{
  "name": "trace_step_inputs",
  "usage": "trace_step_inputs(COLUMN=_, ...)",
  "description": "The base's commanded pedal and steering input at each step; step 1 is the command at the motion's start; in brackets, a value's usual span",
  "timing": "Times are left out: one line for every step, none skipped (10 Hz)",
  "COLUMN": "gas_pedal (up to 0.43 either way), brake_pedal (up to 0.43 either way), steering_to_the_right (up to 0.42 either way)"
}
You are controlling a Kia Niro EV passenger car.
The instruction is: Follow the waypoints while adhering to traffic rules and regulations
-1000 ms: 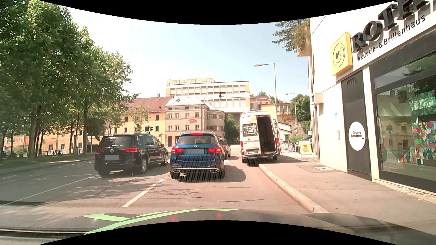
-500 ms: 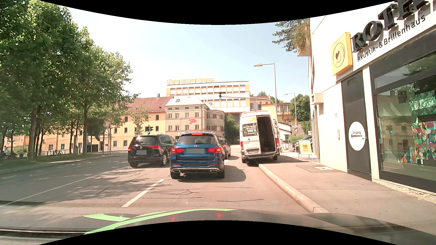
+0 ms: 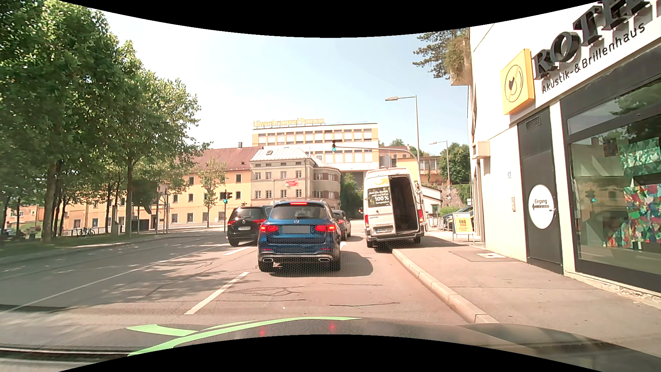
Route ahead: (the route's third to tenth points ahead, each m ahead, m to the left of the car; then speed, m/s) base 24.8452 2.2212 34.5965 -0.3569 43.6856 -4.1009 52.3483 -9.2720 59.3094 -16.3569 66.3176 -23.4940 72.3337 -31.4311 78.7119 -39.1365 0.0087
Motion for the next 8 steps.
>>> trace_step_inputs(gas_pedal=0.000, brake_pedal=0.305, steering_to_the_right=0.008)
trace_step_inputs(gas_pedal=0.000, brake_pedal=0.299, steering_to_the_right=0.008)
trace_step_inputs(gas_pedal=0.000, brake_pedal=0.171, steering_to_the_right=0.008)
trace_step_inputs(gas_pedal=0.000, brake_pedal=0.000, steering_to_the_right=0.008)
trace_step_inputs(gas_pedal=0.000, brake_pedal=0.000, steering_to_the_right=0.008)
trace_step_inputs(gas_pedal=0.000, brake_pedal=0.000, steering_to_the_right=0.008)
trace_step_inputs(gas_pedal=0.067, brake_pedal=0.000, steering_to_the_right=0.008)
trace_step_inputs(gas_pedal=0.067, brake_pedal=0.000, steering_to_the_right=0.008)
